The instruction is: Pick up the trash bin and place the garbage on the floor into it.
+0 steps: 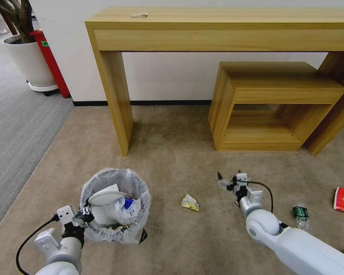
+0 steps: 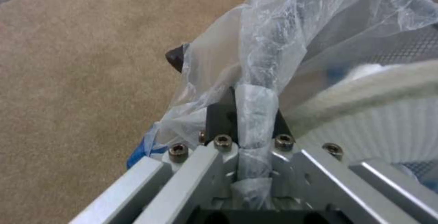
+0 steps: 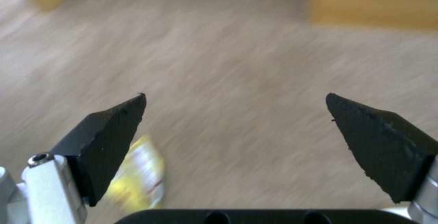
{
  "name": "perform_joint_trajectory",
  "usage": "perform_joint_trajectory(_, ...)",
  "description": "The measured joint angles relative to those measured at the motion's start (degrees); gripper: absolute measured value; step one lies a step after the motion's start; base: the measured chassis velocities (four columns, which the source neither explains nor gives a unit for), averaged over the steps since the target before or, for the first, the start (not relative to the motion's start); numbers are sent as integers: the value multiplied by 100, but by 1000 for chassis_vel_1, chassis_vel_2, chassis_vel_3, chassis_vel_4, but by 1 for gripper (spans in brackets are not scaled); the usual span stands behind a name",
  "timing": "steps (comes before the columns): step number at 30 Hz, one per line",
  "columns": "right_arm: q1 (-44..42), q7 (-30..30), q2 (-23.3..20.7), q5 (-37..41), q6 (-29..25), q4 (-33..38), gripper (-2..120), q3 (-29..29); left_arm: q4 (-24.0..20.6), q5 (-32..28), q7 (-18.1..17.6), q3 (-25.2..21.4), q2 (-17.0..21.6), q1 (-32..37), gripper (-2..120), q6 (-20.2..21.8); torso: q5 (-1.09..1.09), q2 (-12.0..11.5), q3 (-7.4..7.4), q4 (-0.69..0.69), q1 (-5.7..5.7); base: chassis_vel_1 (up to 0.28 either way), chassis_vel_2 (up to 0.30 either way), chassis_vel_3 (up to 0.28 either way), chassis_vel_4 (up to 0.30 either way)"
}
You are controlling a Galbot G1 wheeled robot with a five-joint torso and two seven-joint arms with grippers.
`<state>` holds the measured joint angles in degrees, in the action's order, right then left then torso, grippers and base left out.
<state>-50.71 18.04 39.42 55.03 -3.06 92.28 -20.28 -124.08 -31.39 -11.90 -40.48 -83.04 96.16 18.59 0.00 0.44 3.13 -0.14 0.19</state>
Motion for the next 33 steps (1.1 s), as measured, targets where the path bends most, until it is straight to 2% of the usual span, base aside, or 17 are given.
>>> perform_joint_trajectory(4, -4, -726, -154, 220, 241, 24, 100, -85, 128, 1, 6, 50, -28, -121, 0, -4, 0, 0, 0, -1, 0, 0, 0, 0, 0)
perform_joint_trajectory(6, -4, -842, -171, 230, 352, 24, 100, -85, 153, 4, 6, 56, -36, -137, 0, -7, -1, 0, 0, 0, 0, 0, 0, 0, 0)
perform_joint_trajectory(9, 9, -1037, -210, 169, 1071, 6, 100, -40, 232, 26, 14, 78, -66, -187, 0, -21, 0, 0, 0, 0, 0, 0, 0, 0, 0)
perform_joint_trajectory(10, 9, -1037, -210, 169, 1071, 6, 100, -40, 232, 26, 14, 78, -66, -187, 0, -21, 0, 0, 0, 0, 0, 0, 0, 0, 0)
perform_joint_trajectory(12, 62, -1161, -199, -67, 1462, -124, 100, -42, 272, 48, 18, 90, -92, -210, 0, -32, -1, 0, 0, 0, 0, 0, 0, 0, 0)
perform_joint_trajectory(19, 138, -1751, -117, -699, 1540, -556, 100, -169, 325, 105, 38, 108, -140, -215, 0, -64, 0, 0, 0, 0, -1, 0, 0, 0, 0)
perform_joint_trajectory(20, 133, -1950, -113, -987, 1489, -641, 100, -167, 327, 111, 42, 109, -147, -214, 0, -67, 0, 0, 0, 0, 0, 0, 0, 0, 0)
perform_joint_trajectory(22, 126, -2636, -106, -1816, 933, -921, 100, -99, 329, 126, 44, 107, -158, -209, 0, -70, 0, 0, 0, -1, 0, 0, 0, 0, 0)
perform_joint_trajectory(23, 126, -2636, -106, -1816, 933, -921, 100, -99, 329, 126, 44, 107, -158, -209, 0, -70, 0, 0, 0, -1, 0, 0, 0, 0, 0)
perform_joint_trajectory(24, 132, -2985, -113, -2203, 737, -1018, 100, -32, 329, 134, 48, 107, -167, -208, 0, -70, 1, 0, 0, 0, 0, 0, 0, 0, 0)
perform_joint_trajectory(26, 158, -3227, -143, -2657, 370, -1138, 100, 7, 331, 152, 51, 107, -188, -207, 0, -76, -1, 0, 0, -1, 0, 0, 0, 0, 0)
perform_joint_trajectory(27, 158, -3227, -143, -2657, 370, -1138, 100, 7, 331, 152, 51, 107, -188, -207, 0, -76, -1, 0, 0, -1, 0, 0, 0, 0, 0)
perform_joint_trajectory(29, 223, -3394, -85, -3114, -22, -1304, 100, 65, 333, 172, 53, 116, -211, -206, 0, -76, -1, 0, 0, -1, 0, 0, 0, 0, 0)
perform_joint_trajectory(30, 282, -3277, -11, -3304, -229, -1415, 100, 41, 338, 193, 59, 128, -227, -206, 0, -79, -1, 0, 0, 1, 0, 0, 0, 0, 0)
perform_joint_trajectory(33, 338, -3158, 121, -3521, -385, -1554, 100, 40, 344, 212, 61, 135, -248, -200, 0, -80, -1, 0, 0, 0, 0, 0, 0, 0, 0)
